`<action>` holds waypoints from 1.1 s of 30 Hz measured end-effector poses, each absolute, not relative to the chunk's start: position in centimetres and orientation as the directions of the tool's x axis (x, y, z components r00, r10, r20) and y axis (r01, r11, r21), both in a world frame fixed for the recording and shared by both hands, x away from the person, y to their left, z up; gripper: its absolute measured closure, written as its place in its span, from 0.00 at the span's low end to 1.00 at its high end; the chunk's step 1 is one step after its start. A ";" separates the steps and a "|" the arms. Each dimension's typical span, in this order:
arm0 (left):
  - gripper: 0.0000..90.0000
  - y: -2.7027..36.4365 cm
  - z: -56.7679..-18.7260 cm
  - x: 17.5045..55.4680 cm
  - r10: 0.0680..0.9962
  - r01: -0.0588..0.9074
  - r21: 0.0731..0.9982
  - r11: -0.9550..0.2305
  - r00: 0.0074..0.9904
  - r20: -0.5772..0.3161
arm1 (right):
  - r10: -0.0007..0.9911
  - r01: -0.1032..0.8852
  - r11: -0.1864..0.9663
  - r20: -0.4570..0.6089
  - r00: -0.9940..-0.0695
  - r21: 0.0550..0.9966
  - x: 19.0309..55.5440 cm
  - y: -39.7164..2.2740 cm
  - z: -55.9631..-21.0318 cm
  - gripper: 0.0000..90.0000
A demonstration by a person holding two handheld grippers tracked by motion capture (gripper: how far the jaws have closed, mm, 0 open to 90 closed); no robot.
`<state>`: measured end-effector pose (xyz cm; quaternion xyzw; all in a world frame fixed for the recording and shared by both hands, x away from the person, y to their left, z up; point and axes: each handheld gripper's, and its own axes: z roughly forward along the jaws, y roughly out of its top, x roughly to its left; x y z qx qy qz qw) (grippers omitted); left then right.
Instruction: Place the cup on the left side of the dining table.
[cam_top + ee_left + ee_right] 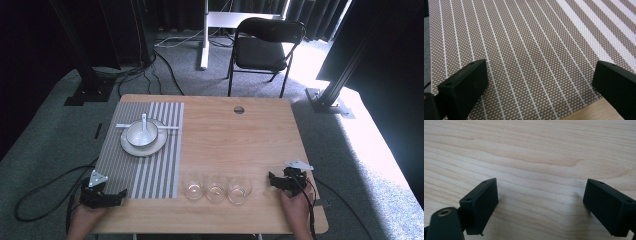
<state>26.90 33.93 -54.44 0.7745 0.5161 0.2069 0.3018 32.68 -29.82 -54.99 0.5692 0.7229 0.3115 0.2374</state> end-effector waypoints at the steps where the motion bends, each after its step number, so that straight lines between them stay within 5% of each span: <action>1: 0.01 33.9 -54.4 26.9 0.924 0.675 0.681 -0.285 0.382 0.009 | 0.971 0.675 0.158 0.011 -0.239 0.721 32.7 -29.8 -55.0 0.13; 33: 0.01 32.4 -52.7 25.9 0.848 0.591 0.733 -0.336 0.529 -0.039 | 0.971 0.675 0.158 0.011 -0.239 0.721 32.7 -29.8 -55.0 0.13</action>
